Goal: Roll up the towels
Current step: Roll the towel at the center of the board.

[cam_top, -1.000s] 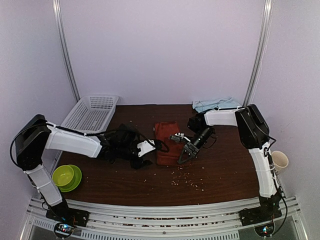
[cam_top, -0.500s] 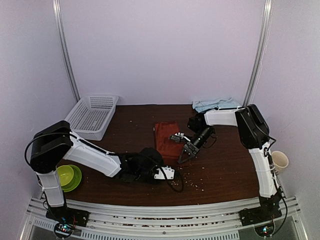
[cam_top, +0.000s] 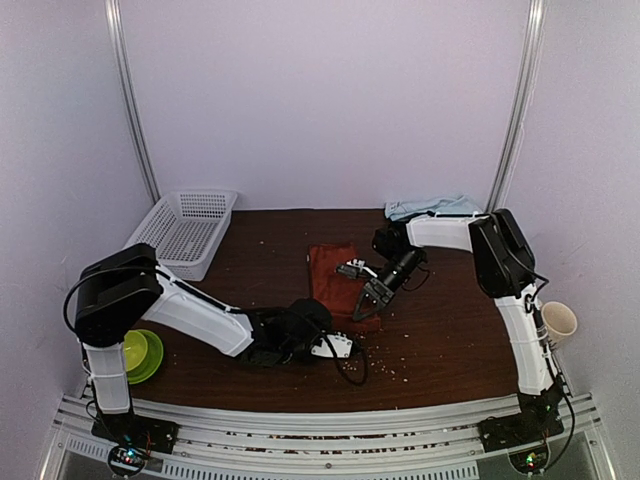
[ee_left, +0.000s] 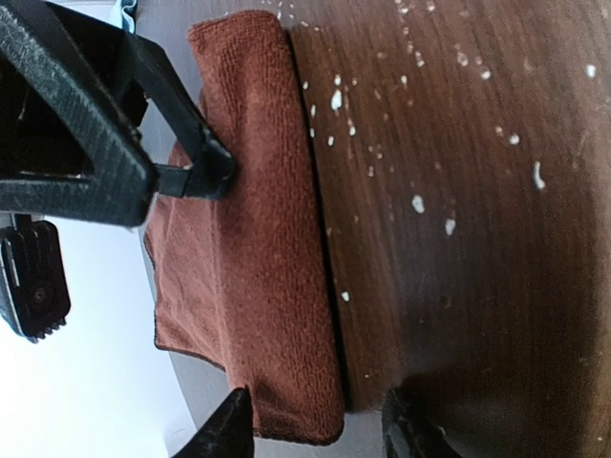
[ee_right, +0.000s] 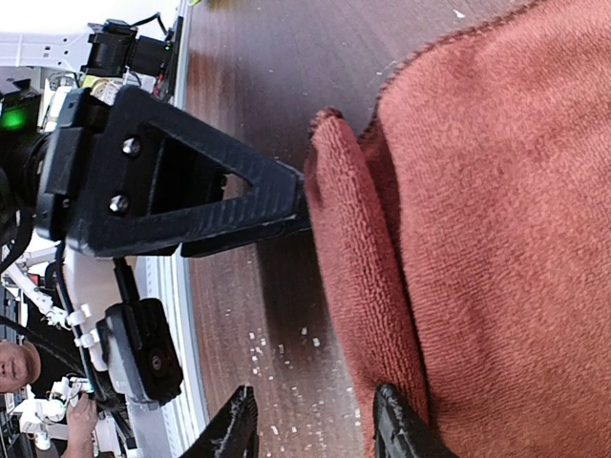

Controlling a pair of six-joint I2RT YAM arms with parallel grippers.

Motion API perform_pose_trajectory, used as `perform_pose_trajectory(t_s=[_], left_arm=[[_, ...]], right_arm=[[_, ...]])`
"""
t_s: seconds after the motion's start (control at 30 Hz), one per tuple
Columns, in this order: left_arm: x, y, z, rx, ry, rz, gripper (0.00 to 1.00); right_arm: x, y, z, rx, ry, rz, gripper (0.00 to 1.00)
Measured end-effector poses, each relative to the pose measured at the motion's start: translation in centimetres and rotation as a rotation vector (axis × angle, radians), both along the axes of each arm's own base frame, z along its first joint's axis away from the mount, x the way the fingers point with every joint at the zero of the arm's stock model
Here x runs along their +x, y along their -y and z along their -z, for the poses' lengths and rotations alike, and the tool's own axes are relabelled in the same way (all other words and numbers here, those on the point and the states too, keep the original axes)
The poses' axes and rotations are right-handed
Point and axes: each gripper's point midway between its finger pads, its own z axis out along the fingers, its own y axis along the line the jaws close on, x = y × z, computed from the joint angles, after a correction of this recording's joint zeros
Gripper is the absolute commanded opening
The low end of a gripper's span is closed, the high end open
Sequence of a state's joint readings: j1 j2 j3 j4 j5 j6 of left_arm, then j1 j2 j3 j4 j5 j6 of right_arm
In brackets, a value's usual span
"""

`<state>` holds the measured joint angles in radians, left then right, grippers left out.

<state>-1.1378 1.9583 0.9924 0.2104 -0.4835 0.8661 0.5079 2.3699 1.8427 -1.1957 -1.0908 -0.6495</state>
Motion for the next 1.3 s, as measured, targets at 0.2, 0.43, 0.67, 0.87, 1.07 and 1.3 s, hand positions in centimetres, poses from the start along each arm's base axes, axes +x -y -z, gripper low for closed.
perform_pose_trajectory(t_s=[0.2,0.43,0.67,0.87,1.07,1.3], left_arm=[[0.5,0.0,0.2,0.028,0.027,-0.012,0.33],[0.9,-0.4,0.8,0.069,0.051,-0.025,0.15],[1.5,-0.4,1.0,0.085,0.084,-0.040,0.00],[1.6,-0.1,0.7,0.072,0.081,-0.046,0.00],[0.8,0.1,0.7,0.026,-0.021,-0.049,0.00],[0.5,0.4,-0.8,-0.088,-0.182,-0.075,0.00]], right_arm=[[0.7,-0.3,0.8,-0.016,-0.005,0.009,0.41],[1.6,-0.7,0.7,-0.019,0.009,0.017,0.41],[1.7,-0.5,0.7,-0.032,0.019,0.011,0.41],[1.7,-0.3,0.8,-0.049,0.034,0.002,0.48],[2.2,1.3,-2.4,-0.046,0.198,-0.019,0.56],[2.7,6.9,-11.3,0.042,0.635,0.066,0.73]])
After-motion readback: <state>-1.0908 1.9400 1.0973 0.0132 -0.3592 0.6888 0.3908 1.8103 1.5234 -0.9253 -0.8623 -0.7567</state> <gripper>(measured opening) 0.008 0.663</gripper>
